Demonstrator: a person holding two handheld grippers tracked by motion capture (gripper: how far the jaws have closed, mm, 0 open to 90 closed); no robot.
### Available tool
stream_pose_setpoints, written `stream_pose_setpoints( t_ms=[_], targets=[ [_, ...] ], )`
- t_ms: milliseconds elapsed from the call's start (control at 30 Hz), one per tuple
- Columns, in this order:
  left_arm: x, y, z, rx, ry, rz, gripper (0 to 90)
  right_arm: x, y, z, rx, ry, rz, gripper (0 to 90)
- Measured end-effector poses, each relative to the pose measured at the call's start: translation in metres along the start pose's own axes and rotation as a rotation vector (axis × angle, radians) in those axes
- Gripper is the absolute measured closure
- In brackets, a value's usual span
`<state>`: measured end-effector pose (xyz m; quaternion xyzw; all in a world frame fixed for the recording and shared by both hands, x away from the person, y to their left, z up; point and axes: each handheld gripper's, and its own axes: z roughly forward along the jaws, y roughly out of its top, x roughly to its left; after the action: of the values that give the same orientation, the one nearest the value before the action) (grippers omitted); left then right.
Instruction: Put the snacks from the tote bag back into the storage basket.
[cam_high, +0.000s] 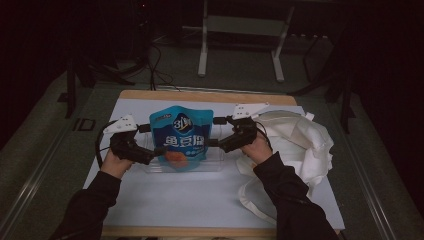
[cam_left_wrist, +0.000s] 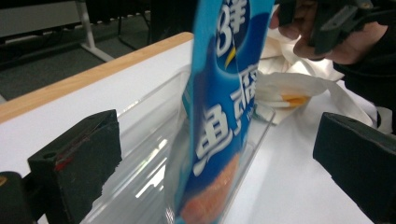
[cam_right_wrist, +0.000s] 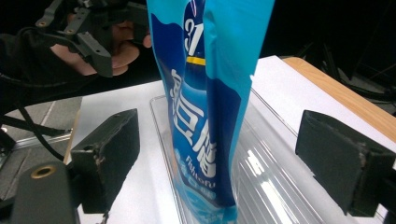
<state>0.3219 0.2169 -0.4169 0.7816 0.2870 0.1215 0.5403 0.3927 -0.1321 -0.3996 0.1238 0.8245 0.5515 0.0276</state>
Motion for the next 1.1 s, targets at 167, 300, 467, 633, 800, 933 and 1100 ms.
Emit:
stream_pose_setpoints(
  t_ms=[167,300,467,633,800,933,1100],
  targets=[
    [-0.008,-0.01,-0.011,-0.019,0.015,-0.02,1.4,0.005,-0.004,-0.007,0.005,-0.018,-0.005,13.8],
    [-0.015,-0.017,-0.021,-0.031,0.017,-0.036,1.4,0.01,-0.01,-0.014,0.004,-0.041,0.002,13.9],
    [-0.024,-0.03,-0.023,-0.034,-0.014,-0.02,1.4,0.014,-0.017,-0.021,0.018,-0.049,-0.007,13.9],
    [-0.041,-0.049,-0.018,-0.008,-0.046,-0.029,1.4,0.02,-0.03,-0.03,0.023,-0.065,-0.001,14.2],
    [-0.055,-0.052,-0.02,-0.022,-0.078,-0.022,1.4,0.029,-0.039,-0.037,0.028,-0.08,0.013,14.2],
    [-0.073,-0.05,-0.018,-0.031,-0.112,-0.001,1.4,0.039,-0.049,-0.046,0.01,-0.096,0.016,14.2],
    [-0.088,-0.047,-0.005,-0.004,-0.164,0.036,1.4,0.045,-0.056,-0.053,0.024,-0.102,0.011,14.3]
  ],
)
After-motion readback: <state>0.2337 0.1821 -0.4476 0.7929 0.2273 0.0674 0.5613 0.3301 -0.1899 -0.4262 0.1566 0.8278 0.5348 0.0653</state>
